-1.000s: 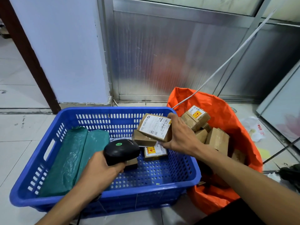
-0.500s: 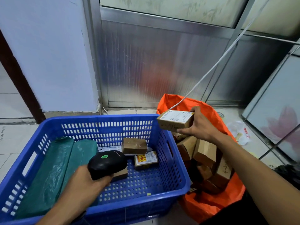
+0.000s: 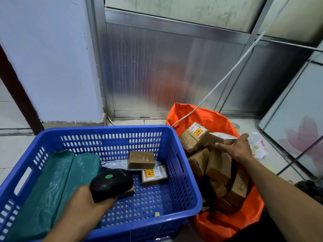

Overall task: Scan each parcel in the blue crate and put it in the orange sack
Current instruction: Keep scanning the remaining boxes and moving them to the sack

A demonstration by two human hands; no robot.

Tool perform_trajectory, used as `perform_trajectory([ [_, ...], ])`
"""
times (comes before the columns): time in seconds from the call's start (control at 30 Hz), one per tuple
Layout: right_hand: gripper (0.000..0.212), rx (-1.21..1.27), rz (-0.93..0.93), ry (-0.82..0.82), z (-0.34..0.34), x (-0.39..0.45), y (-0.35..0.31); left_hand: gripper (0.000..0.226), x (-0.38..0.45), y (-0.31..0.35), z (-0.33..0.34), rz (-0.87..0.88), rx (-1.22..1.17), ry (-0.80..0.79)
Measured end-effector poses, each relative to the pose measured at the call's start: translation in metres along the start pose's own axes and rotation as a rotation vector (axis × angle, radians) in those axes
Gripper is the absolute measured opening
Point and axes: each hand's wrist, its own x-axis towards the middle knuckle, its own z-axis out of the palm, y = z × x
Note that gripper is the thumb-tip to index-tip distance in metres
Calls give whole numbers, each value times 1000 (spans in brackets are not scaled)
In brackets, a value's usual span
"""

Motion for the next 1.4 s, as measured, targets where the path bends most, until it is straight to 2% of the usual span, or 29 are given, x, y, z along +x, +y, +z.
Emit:
perform_trajectory([
  [0.13,124,9,21,29,15,0,8,14,2,0,2,-7,30,11],
  [0.4,115,-27,-24,103,32,4,4,10,7,-10,7,8,26,-30],
  [0.57,99,-76,-60,83,38,2,2,18,10,-16,7,40,53,-11],
  [0.67,93,-113,-59,20,43,4,1,11,10,-15,7,56,53,13],
  [0.73,87,-166,-53,-78,46,5,-1,10,10,-15,7,58,59,23],
  [0.83,73,-368,-60,-267,52,10,-1,9,7,-14,7,80,75,16],
  [0.9,73,-439,-51,-321,57,13,1,12,5,-12,7,90,72,-6],
  [1.0,76,-462,-31,-345,59,14,1,14,4,-9,5,68,44,-13],
  [1.1,73,-476,-32,-337,60,14,0,31,4,-10,4,56,29,-22],
  [1.17,69,-481,-53,-326,61,11,-4,33,5,-13,4,53,22,-23],
  [1.27,63,-430,-134,-266,61,-1,-17,38,6,-14,3,56,21,-22],
  [1.4,44,-331,-468,-76,67,-25,-46,33,7,-13,5,58,17,-12],
])
